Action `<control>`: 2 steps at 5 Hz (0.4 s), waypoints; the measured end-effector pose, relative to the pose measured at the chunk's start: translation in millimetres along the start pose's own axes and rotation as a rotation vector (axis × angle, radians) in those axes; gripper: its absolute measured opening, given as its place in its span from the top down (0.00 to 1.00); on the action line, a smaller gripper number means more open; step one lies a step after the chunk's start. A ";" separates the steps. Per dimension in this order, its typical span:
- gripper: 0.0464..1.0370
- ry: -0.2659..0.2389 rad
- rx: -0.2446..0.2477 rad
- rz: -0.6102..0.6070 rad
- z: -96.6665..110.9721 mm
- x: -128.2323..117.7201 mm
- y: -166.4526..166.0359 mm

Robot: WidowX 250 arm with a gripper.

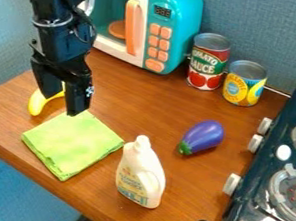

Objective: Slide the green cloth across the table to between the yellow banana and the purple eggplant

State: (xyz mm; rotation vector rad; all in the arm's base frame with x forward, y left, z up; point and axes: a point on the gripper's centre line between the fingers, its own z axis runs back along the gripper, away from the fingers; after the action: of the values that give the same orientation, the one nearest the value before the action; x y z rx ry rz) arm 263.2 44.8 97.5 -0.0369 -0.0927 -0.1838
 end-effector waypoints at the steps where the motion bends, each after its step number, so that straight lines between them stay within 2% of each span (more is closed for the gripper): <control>1: 0.04 0.020 -0.007 0.002 -5.6 -2.7 0.0; 2: 0.04 0.101 0.028 -0.049 -36.9 -1.7 7.8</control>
State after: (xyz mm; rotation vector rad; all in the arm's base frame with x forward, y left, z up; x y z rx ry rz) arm 266.2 51.0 60.4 0.0028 0.0041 -0.2326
